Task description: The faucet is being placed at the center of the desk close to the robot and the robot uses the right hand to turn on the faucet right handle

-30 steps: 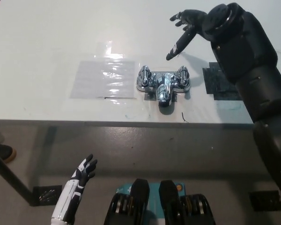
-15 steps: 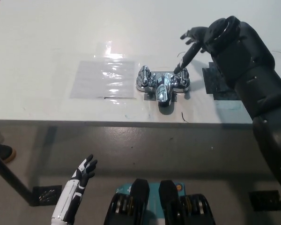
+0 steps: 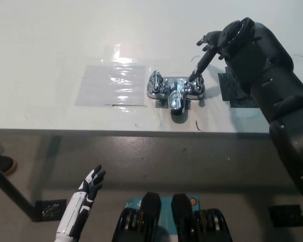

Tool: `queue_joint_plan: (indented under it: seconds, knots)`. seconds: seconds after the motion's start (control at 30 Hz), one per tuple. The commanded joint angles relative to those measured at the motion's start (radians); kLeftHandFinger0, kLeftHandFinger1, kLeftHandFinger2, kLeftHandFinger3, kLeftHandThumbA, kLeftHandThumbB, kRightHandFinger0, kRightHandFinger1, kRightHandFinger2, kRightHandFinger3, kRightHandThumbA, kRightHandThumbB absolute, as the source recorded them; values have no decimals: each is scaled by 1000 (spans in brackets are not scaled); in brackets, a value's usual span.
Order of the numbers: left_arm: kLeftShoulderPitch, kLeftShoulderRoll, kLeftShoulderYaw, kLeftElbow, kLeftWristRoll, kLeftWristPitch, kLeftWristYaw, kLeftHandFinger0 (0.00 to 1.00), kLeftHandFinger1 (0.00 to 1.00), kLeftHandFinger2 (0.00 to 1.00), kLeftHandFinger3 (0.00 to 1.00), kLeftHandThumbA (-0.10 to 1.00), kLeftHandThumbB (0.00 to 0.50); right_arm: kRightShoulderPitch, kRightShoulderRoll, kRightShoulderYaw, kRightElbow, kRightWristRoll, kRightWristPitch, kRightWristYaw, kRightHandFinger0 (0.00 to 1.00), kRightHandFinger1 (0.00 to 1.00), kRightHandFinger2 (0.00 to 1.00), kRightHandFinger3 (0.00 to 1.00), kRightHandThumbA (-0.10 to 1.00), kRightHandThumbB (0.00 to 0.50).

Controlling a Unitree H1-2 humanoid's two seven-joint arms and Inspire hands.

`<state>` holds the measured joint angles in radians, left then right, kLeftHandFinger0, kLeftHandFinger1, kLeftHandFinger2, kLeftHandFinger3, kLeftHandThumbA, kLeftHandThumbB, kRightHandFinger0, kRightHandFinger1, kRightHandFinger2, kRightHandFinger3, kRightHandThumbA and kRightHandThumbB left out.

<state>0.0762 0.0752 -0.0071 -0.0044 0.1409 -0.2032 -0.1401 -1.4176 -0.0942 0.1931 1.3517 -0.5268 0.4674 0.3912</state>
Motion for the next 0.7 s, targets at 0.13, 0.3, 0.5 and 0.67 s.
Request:
queue_joint_plan:
  seconds: [0.13,0.3,0.5,0.67]
  knots:
    - [-10,12,-7,-33,37,-7,30,1000,1000,1000,1000,1000,500,-95,21,29,17,26,3,-74,1000,1000,1000,1000,1000,176]
    - [-8,10,-12,-43,53,-10,32,1000,1000,1000,1000,1000,500,-83,21,-3,0,87,3,-19,1000,1000,1000,1000,1000,75]
    - [-17,11,-9,-40,40,-13,25,1000,1000,1000,1000,1000,500,-78,19,110,-7,37,-51,28,1000,1000,1000,1000,1000,0]
    - [-20,13,-8,-40,52,-11,29,1000,1000,1000,1000,1000,500,-75,22,149,2,43,-30,-9,1000,1000,1000,1000,986,33]
